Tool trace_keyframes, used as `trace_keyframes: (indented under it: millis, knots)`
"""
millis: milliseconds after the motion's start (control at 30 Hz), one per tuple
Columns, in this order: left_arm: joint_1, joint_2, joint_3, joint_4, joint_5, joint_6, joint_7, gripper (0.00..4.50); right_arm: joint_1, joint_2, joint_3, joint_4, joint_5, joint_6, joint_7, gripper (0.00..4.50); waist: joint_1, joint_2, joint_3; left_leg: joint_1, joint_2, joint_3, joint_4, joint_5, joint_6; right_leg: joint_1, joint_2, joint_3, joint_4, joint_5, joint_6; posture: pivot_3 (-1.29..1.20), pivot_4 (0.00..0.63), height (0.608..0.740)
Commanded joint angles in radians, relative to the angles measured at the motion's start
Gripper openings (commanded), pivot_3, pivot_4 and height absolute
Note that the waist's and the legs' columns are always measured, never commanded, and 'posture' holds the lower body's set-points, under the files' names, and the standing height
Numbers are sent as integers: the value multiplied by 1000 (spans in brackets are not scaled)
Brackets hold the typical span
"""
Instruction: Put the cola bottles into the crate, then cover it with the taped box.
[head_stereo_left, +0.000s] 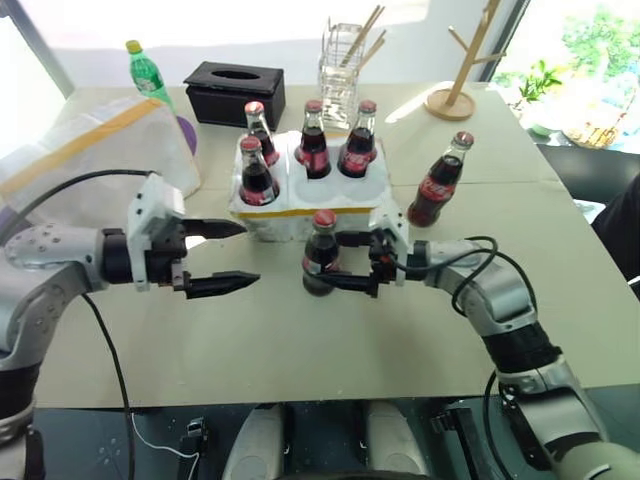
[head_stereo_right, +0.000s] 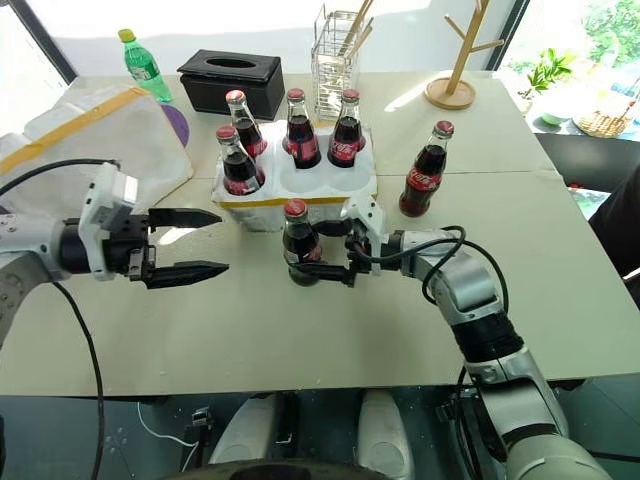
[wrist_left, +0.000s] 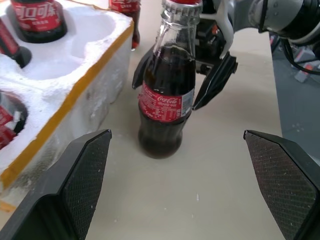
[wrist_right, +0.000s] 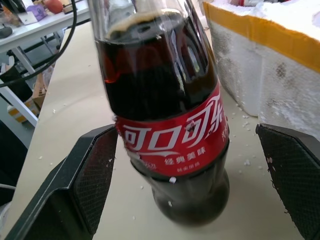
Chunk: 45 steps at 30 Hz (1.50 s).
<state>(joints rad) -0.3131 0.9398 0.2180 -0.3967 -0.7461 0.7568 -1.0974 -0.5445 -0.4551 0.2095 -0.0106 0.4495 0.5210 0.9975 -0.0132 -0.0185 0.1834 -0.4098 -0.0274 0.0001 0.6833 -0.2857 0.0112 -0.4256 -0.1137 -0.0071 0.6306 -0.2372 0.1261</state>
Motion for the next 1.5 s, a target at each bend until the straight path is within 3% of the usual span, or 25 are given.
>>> trace_keyframes:
  millis: [33, 167, 267, 333, 400, 633, 933, 1200, 1433, 1500]
  knots:
    - [43, 18, 66, -36, -12, -9, 19, 4451, -36, 36, 1, -9, 1, -9, 5, 4500, 0, 0, 0, 0, 0, 0, 0, 0, 0, 0, 0, 0, 0, 0, 0, 0, 150, 740]
    - [85, 15, 100, -55, -21, -11, 43, 4451, -43, 57, 23, -8, -12, -6, 19, 4500, 1, 0, 0, 0, 0, 0, 0, 0, 0, 0, 0, 0, 0, 0, 0, 0, 150, 740]
    - [92, 11, 110, -65, -28, -12, 61, 4500, -47, 59, 15, -17, 0, 3, 32, 3620, 1, 0, 0, 0, 0, -1, 0, 0, 0, 0, 0, 0, 0, 0, 0, 0, 150, 740]
    - [92, 8, 116, -68, -31, -11, 72, 4500, -53, 53, -5, -44, 26, 23, 41, 2798, 0, 0, 0, 0, 0, -1, 0, 0, 0, 0, 0, 0, 0, 0, 0, 0, 150, 740]
    - [89, 2, 126, -68, -38, -9, 90, 4500, -67, 38, -43, -85, 71, 61, 48, 2696, 0, 1, 0, 0, 0, -1, 0, 0, -1, 0, 0, 0, 0, 0, 0, 0, 150, 740]
    - [84, -25, 149, -75, -73, -5, 158, 4500, -279, -4, -188, -67, 208, 176, 49, 2696, 0, 3, 2, 0, 0, -1, -1, 0, -1, -1, -1, 0, 0, 0, 0, 0, 150, 740]
    - [64, -44, 132, -75, -72, -22, 195, 4500, -617, 111, -178, 403, 3, -27, -74, 2696, -4, 3, 2, 0, 0, 0, -2, 1, -3, -2, 0, 0, 0, 0, -1, 0, 150, 740]
    - [57, -44, 141, -79, -76, -24, 223, 4500, -579, 197, -76, 603, -180, -248, -61, 2696, -10, 3, 2, -2, -1, 0, -4, 4, -7, -4, -1, 0, 1, 0, -1, 0, 150, 740]
    - [47, -40, 135, -69, -74, -29, 229, 4500, -533, 232, -58, 706, -251, -292, -69, 2696, -16, 3, 2, -1, -1, 0, -5, 4, -8, -4, -1, 0, 0, 0, -1, 0, 150, 740]
    - [34, -43, 119, -65, -67, -33, 228, 4500, -522, 248, -58, 734, -262, -288, -78, 3724, -22, 3, 2, -1, -1, 0, -5, 4, -8, -3, -1, 0, 0, 0, -1, 0, 150, 740]
